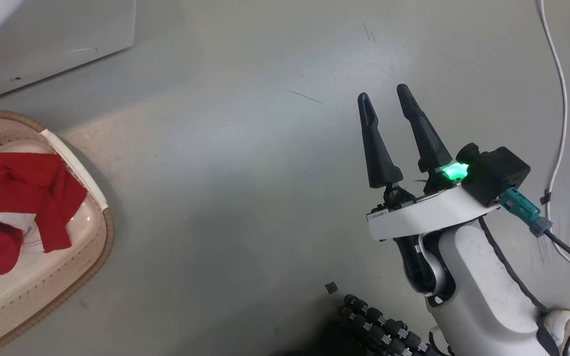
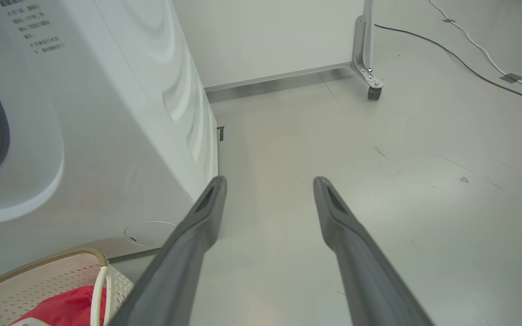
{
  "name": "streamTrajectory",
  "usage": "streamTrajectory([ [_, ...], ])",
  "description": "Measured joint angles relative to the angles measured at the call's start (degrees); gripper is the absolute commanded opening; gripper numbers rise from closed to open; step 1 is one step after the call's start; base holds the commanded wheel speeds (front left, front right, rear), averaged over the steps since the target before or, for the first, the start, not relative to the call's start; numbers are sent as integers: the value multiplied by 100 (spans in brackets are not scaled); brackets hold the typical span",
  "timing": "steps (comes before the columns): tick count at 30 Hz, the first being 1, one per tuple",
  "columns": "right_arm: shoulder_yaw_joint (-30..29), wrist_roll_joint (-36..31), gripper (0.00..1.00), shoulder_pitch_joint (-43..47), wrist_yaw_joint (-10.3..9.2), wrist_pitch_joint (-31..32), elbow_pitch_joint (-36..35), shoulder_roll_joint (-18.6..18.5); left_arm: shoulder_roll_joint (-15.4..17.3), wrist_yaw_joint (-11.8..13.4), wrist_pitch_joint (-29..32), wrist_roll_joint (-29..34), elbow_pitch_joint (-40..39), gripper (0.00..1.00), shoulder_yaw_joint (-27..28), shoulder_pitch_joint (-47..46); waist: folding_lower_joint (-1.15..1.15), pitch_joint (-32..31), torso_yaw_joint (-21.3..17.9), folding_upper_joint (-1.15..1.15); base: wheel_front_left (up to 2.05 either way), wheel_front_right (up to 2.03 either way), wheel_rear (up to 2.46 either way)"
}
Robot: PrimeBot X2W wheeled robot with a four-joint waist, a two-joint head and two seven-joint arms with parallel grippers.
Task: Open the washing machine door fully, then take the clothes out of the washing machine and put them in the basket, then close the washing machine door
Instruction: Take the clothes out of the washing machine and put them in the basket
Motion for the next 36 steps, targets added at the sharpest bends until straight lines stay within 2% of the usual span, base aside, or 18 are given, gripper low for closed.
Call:
streamTrajectory([
  [13,10,-179,100,-94,0,0,99,-1,-155,-49,-378,124,-242,0,-233,-24,0,-53,167,0,0,0,0],
  [21,-13,-402,100,-109,7,0,226,-2,-632,156,-931,-253,-332,0,-9,147,0,-239,362,0,0,0,0],
  [36,-198,-1054,100,-105,126,0,557,-11,-1708,641,-2419,-944,-790,0,390,1318,0,-798,930,0,0,0,0],
])
